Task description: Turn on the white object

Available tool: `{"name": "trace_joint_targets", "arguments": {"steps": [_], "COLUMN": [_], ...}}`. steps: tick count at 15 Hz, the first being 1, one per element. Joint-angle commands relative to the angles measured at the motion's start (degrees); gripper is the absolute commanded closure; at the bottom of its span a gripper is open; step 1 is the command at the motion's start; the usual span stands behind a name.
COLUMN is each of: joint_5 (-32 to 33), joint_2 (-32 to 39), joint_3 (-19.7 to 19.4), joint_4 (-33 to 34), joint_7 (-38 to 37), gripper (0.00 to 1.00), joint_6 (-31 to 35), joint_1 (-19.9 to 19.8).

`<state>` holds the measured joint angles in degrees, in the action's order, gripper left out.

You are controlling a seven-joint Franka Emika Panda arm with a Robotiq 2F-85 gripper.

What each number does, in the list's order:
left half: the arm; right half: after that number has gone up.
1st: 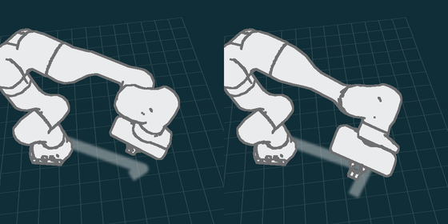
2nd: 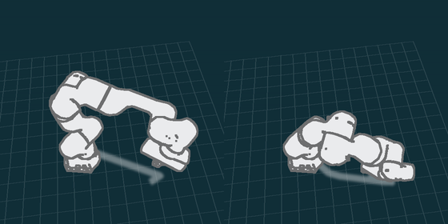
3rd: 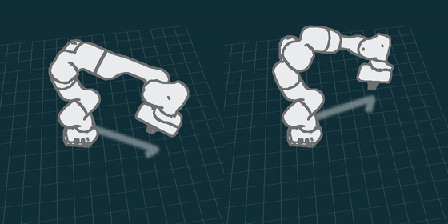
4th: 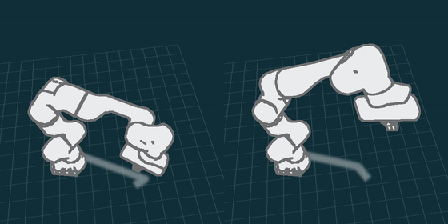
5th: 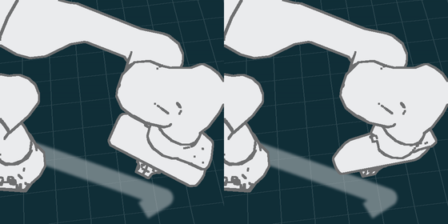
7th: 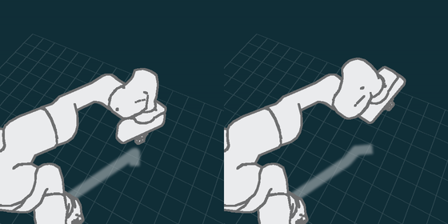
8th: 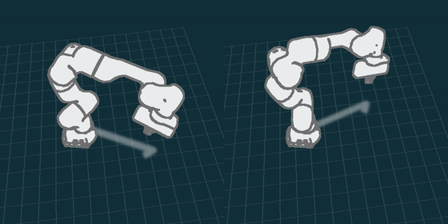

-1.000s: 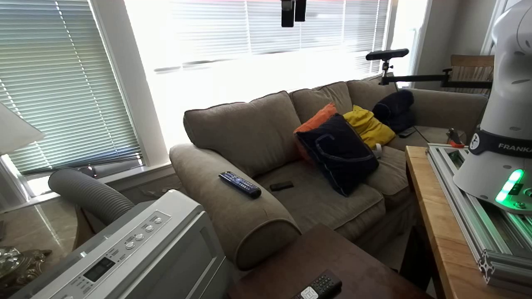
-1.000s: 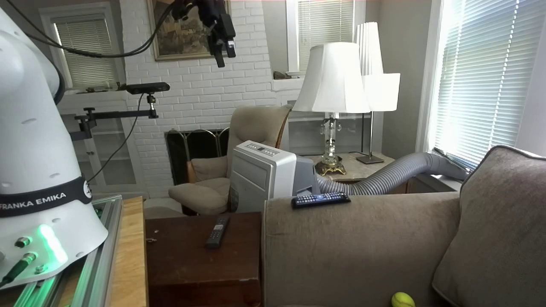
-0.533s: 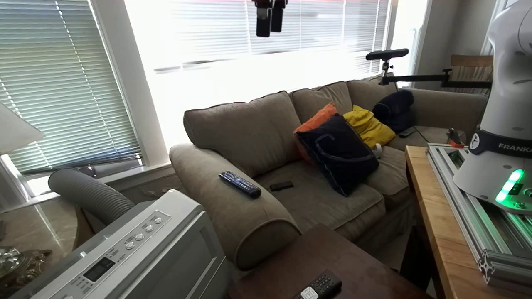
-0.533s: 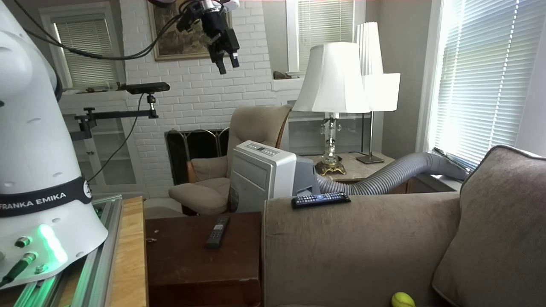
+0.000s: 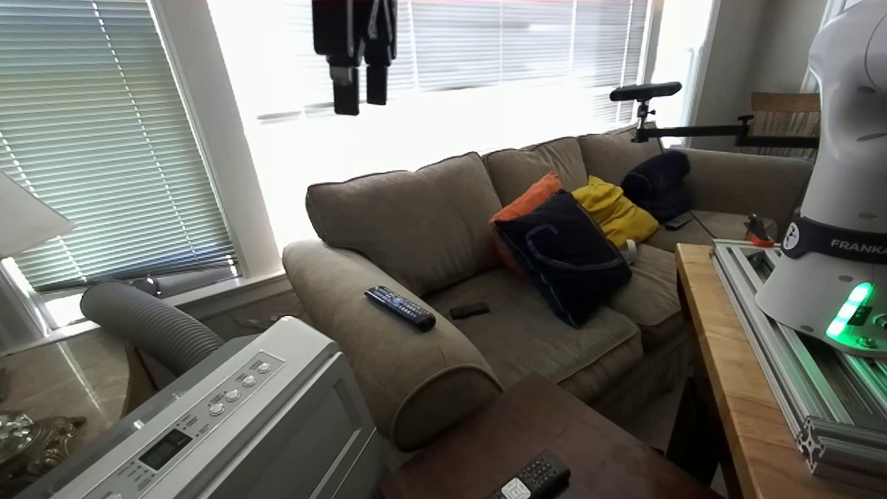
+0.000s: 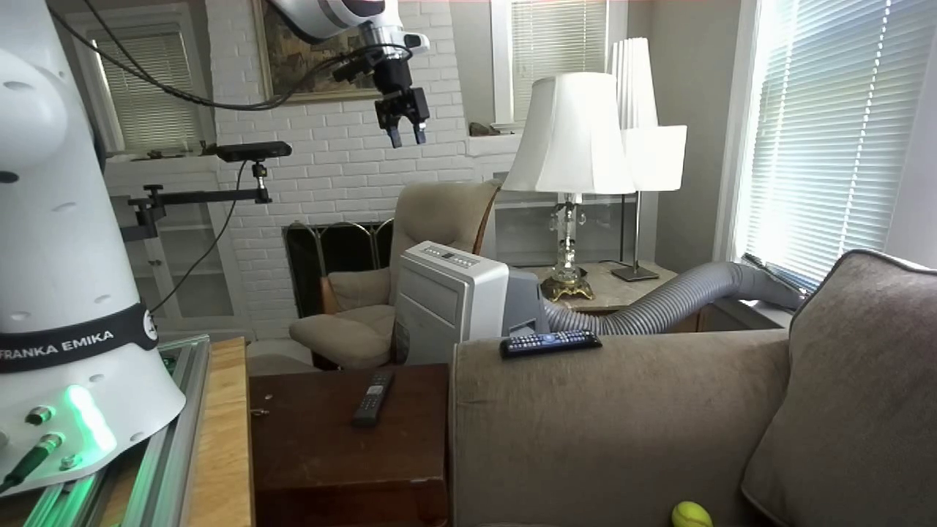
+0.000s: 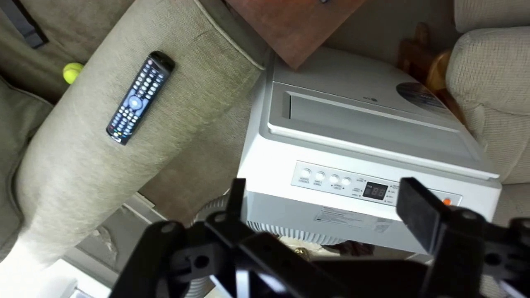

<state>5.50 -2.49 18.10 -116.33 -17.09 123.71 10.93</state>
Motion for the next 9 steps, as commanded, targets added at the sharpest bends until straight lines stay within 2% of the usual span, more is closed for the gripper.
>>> {"name": "trace_joint_targets", "arguments": {"steps": [1,9], "joint_5": [2.4,7.0], "joint_2": [9.1,25.0], "joint_3": [-0.5,-2.3], "joint_4": [8.7,25.0], "joint_7": [0.8,2.9], "gripper": [0.37,0.95], "joint_6": [-0.3,0.9], "joint_1": [2.3,9.6]}}
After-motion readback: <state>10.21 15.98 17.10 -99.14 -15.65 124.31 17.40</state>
